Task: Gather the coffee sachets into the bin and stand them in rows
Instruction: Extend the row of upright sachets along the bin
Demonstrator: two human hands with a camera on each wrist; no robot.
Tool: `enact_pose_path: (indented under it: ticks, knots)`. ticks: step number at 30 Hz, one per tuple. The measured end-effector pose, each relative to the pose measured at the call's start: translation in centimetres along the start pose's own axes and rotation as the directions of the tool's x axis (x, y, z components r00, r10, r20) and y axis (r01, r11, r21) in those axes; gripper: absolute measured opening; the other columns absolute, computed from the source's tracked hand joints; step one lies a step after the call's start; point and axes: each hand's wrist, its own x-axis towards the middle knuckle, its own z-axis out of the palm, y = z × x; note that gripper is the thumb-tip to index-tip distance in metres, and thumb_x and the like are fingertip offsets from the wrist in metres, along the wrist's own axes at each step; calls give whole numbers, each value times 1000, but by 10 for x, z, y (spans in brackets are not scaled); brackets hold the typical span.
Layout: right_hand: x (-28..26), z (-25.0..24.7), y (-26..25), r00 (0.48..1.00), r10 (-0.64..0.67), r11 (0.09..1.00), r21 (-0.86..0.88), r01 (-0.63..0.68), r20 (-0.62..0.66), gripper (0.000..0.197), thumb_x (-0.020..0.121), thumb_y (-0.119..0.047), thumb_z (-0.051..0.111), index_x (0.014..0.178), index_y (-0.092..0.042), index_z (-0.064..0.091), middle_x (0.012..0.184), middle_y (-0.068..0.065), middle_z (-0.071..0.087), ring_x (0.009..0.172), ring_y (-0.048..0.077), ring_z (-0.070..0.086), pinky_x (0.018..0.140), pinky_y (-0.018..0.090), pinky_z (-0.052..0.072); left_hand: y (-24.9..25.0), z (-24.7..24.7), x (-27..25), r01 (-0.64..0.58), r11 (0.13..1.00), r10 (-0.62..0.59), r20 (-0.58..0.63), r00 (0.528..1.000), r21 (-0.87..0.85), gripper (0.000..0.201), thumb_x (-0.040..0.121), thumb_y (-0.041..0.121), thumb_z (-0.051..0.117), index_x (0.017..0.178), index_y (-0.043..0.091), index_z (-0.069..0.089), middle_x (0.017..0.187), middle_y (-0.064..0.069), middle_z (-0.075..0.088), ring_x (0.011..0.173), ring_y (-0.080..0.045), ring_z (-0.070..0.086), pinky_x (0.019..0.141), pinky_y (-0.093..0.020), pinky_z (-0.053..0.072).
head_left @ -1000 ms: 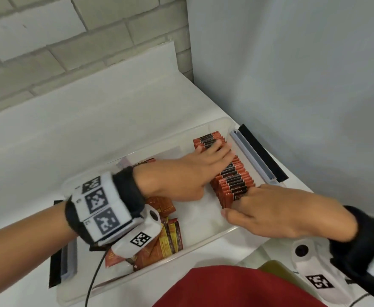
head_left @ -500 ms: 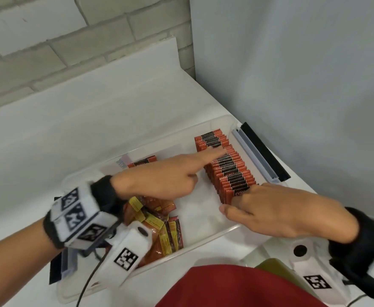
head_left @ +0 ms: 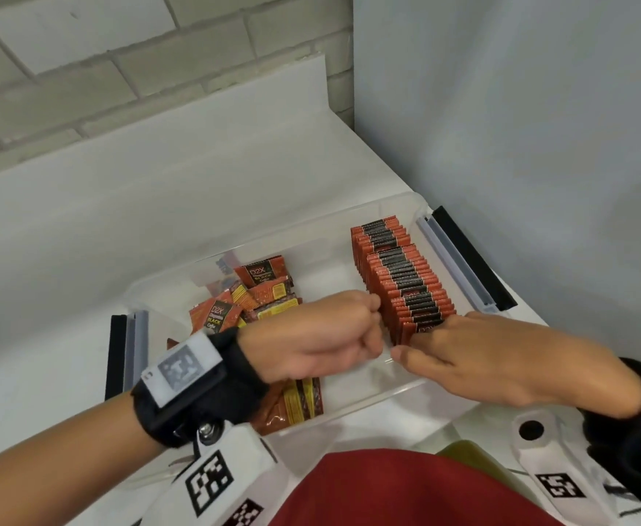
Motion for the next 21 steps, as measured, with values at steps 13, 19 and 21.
enact_pose_path:
  ticks: [13, 19, 21]
  knots:
    - [-4, -23, 0, 975, 39, 994, 92, -60, 217, 61, 90, -67, 16, 111, -33, 62, 108, -10, 63, 101, 6, 58, 98, 27, 44, 16, -35, -36, -30, 948, 75, -130, 989, 318, 47, 92, -16, 36, 125, 16, 48, 110, 2, 51, 107, -6, 47, 89, -17, 42]
    - [-5, -55, -12, 974, -94, 969, 243, 42, 204, 67, 71, -75, 23, 101, -34, 67, 97, -19, 69, 93, -8, 63, 91, 17, 48, 44, -83, -95, 20, 515, 273, -186, 944, 857, 35, 98, 15, 52, 126, 36, 56, 125, 21, 58, 118, 3, 53, 97, -18, 43]
    - [6, -60, -25, 984, -122, 950, 304, 77, 130, 55, 77, -68, 32, 97, -30, 67, 93, -15, 71, 87, -6, 65, 86, 19, 51, 43, -95, -104, 105, 350, 256, -203, 945, 931, 32, 97, 24, 54, 125, 39, 56, 124, 20, 56, 116, -1, 53, 98, -26, 44]
